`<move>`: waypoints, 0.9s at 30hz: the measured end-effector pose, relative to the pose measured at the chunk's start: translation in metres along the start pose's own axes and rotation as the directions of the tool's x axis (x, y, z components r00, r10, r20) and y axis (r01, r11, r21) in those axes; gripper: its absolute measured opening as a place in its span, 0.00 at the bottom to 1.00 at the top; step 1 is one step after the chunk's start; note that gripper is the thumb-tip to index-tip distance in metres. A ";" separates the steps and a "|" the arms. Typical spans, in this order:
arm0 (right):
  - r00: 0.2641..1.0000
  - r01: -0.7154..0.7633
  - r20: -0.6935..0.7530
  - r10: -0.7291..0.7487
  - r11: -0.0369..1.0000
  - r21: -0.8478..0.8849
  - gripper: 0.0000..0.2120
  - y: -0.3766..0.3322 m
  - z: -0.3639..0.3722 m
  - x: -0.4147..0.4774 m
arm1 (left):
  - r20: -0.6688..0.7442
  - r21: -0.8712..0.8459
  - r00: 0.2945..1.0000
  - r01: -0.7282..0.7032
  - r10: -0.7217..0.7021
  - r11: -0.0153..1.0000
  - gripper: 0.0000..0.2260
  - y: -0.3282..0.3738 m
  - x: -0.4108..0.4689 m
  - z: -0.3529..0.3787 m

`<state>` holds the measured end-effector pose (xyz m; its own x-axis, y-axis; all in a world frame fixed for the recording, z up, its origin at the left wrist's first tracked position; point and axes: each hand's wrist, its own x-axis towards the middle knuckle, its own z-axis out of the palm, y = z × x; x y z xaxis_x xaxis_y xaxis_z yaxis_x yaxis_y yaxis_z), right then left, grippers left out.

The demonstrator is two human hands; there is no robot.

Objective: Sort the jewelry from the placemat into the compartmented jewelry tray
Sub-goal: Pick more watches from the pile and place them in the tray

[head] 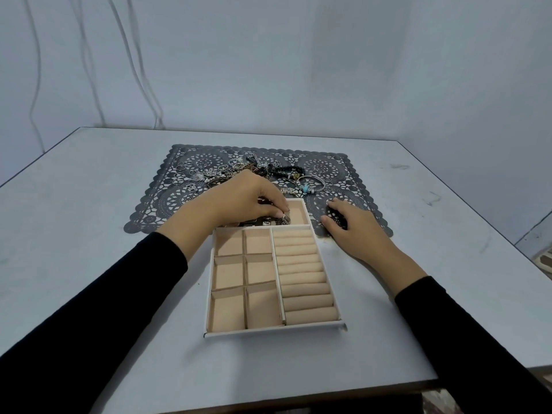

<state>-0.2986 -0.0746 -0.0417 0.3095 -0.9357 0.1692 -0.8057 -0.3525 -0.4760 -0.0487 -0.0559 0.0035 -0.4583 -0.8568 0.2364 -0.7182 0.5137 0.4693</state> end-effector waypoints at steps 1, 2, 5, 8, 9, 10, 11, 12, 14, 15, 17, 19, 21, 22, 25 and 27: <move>1.000 -0.001 0.001 0.001 1.000 0.000 0.23 0.000 0.000 0.000 | 0.003 0.006 1.000 -0.005 0.005 1.000 0.08 0.000 -0.001 0.000; 1.000 -0.002 0.002 0.002 1.000 -0.001 0.23 0.000 0.000 0.000 | 0.002 0.011 1.000 -0.012 0.012 1.000 0.08 0.000 -0.002 0.000; 1.000 -0.003 0.003 0.003 1.000 -0.003 0.23 -0.001 -0.001 -0.001 | -0.037 0.031 0.999 -0.039 0.040 0.999 0.08 0.001 -0.004 0.003; 1.000 -0.002 0.002 0.002 1.000 -0.011 0.23 -0.002 -0.002 -0.002 | -0.081 0.040 0.996 -0.040 0.043 0.998 0.08 -0.001 -0.007 0.005; 1.000 -0.001 0.002 0.002 1.000 -0.013 0.23 -0.003 -0.002 -0.002 | -0.090 0.040 0.995 -0.036 0.039 0.999 0.07 -0.003 -0.008 0.005; 1.000 -0.002 0.004 0.002 1.000 -0.013 0.23 -0.003 -0.002 -0.001 | -0.099 0.043 0.994 -0.032 0.037 0.999 0.07 -0.004 -0.009 0.005; 1.000 -0.003 0.006 0.003 1.000 -0.011 0.23 -0.003 -0.002 -0.001 | -0.110 0.048 0.993 -0.033 0.038 0.998 0.07 -0.006 -0.009 0.005; 1.000 -0.004 0.007 0.004 1.000 -0.008 0.23 -0.003 -0.002 -0.001 | -0.119 0.053 0.992 -0.036 0.042 0.998 0.07 -0.007 -0.010 0.006; 1.000 -0.004 0.005 0.004 1.000 -0.006 0.23 -0.003 -0.002 -0.001 | -0.129 0.060 0.990 -0.044 0.052 0.997 0.07 -0.008 -0.011 0.006; 1.000 -0.004 0.005 0.004 1.000 -0.006 0.23 -0.003 -0.002 -0.002 | -0.131 0.062 0.990 -0.045 0.053 0.997 0.08 -0.008 -0.011 0.006; 1.000 -0.005 0.006 0.005 1.000 -0.006 0.23 -0.003 -0.002 -0.002 | -0.135 0.063 0.989 -0.047 0.055 0.997 0.08 -0.008 -0.011 0.007; 1.000 -0.004 0.005 0.004 1.000 -0.006 0.23 -0.004 -0.003 -0.002 | -0.142 0.055 0.988 -0.054 0.061 0.997 0.08 -0.007 -0.012 0.007; 1.000 -0.004 0.005 0.004 1.000 -0.008 0.23 -0.004 -0.003 -0.002 | -0.146 0.050 0.988 -0.050 0.057 0.998 0.08 -0.006 -0.014 0.007; 1.000 -0.004 0.005 0.004 1.000 -0.009 0.23 -0.004 -0.003 -0.002 | -0.145 0.048 0.988 -0.047 0.054 0.998 0.08 -0.006 -0.014 0.007; 1.000 -0.010 0.003 0.010 1.000 -0.001 0.23 -0.004 -0.003 -0.003 | -0.134 0.043 0.990 -0.044 0.050 0.998 0.08 -0.005 -0.016 0.005; 1.000 -0.014 0.003 0.014 1.000 0.005 0.23 -0.004 -0.003 -0.002 | -0.129 0.038 0.991 -0.038 0.043 0.999 0.08 -0.003 -0.017 0.005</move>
<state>-0.2977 -0.0710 -0.0380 0.2996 -0.9405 0.1603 -0.8076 -0.3394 -0.4823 -0.0416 -0.0425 -0.0063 -0.4172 -0.8325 0.3646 -0.7194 0.5477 0.4272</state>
